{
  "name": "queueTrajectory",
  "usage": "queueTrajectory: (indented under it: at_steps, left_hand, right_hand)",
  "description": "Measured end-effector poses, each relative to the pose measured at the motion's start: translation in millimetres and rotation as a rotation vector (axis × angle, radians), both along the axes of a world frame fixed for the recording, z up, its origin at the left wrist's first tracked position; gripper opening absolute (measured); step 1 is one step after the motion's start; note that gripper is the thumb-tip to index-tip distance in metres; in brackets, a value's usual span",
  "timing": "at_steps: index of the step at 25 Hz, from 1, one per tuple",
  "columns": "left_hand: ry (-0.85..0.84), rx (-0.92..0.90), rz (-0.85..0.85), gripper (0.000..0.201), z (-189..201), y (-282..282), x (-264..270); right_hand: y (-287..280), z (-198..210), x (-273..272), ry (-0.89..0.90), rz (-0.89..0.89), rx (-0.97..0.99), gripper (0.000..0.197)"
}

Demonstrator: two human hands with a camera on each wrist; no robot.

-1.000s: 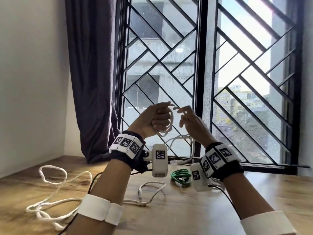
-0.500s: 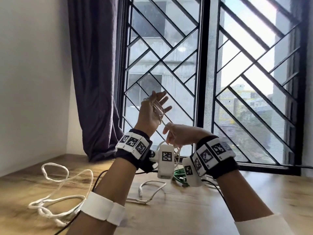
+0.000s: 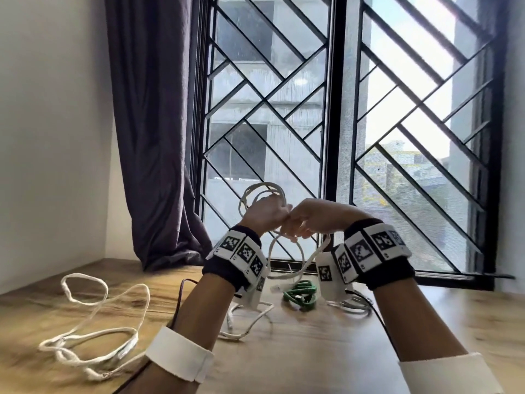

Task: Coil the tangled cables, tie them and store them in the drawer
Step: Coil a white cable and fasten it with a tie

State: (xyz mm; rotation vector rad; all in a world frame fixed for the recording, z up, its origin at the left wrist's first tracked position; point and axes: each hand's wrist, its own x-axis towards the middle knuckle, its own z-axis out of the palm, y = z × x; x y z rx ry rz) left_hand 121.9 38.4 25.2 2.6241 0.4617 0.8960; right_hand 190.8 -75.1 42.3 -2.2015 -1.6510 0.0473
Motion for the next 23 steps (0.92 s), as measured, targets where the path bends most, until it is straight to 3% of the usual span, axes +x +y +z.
queueTrajectory:
  at_steps: [3,6,8,10,13,15,17,20,23]
  left_hand:
    - [0.282,-0.053,-0.004,0.035,1.7,6.6,-5.6]
    - [0.337,-0.084,-0.009,0.037,3.1,2.8,-9.8]
    - [0.277,-0.049,-0.01,0.04,7.2,-1.0,-11.6]
    - [0.235,-0.016,-0.028,0.039,11.5,0.3,-10.9]
    - [0.08,0.018,-0.052,0.034,10.6,11.7,-7.8]
    - [-0.161,-0.064,-0.072,0.032,6.4,19.2,-4.1]
    - [-0.323,-0.253,-0.18,0.026,3.8,23.0,-3.0]
    - [-0.306,-0.455,-0.355,0.009,5.2,17.6,-3.6]
    - [-0.219,-0.348,-0.359,0.022,2.8,7.6,-3.3]
  right_hand:
    - [-9.7,5.1,11.2,0.143,-0.058,0.223,0.043]
    - [-13.8,5.4,20.7,0.265,-0.165,0.343,0.05]
    - [-11.7,0.8,22.1,0.299,-0.238,0.4,0.047]
    - [-9.4,-2.0,23.6,0.223,-0.286,0.448,0.044]
    - [-12.4,3.7,20.7,0.236,-0.18,0.457,0.034]
    - [-20.4,10.3,16.8,0.323,-0.038,0.506,0.016]
    - [-26.0,15.8,16.6,0.337,0.036,0.585,0.018]
    - [-19.1,14.9,20.5,0.122,-0.094,0.635,0.023]
    - [-8.8,5.2,21.0,-0.263,-0.296,0.532,0.026]
